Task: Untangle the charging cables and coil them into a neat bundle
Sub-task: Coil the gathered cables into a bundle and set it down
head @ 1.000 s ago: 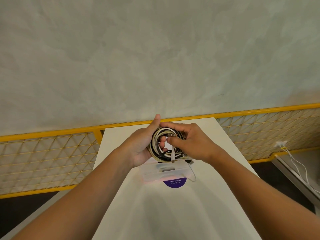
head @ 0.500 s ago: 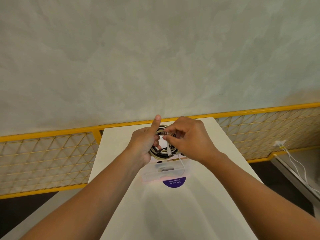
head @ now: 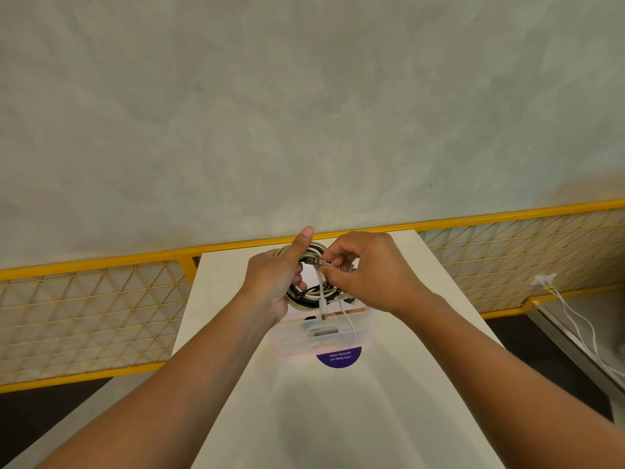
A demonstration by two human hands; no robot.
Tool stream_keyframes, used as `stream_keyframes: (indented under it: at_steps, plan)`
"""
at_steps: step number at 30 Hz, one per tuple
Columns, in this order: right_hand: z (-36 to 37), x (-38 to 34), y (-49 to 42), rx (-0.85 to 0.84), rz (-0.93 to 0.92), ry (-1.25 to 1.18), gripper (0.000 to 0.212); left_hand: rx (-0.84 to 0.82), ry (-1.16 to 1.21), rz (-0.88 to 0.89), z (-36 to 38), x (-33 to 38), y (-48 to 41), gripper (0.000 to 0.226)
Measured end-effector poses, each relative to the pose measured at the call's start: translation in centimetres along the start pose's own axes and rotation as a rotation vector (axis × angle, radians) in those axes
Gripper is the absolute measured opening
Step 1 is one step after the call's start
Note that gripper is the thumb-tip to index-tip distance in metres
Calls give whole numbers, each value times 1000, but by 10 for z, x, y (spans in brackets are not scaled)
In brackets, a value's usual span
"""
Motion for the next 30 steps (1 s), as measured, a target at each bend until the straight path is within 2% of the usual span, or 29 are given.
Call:
stream_keyframes:
  at_steps: [7,13,15,20,26,30]
  plan:
    - [0,-5,0,27,-10,91,6,50,7,6,-4,-3,0,52]
    - [6,2,4,-67,14,80,7,51,16,3,-7,-3,-2,53]
    - [10,3,5,-84,38,90,13,56,16,3,-7,-2,-2,54]
    - [9,0,5,17,95,201,34,20,28,41,-4,0,-2,52]
    - [14,-6,1,102,158,334,31,14,-6,83,3,4,2,51]
    - [16,-6,-2,59,231,268,32,83,2,98,0,7,5,46]
Point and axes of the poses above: each hand's wrist, its own y-axis away from the middle knuckle, its own z-axis out of the palm, x = y × z, the point moved 7 cm from there along -y, towards the middle knuckle, and after that the axes turned 9 degrees about -y, right-handed, at the moved point
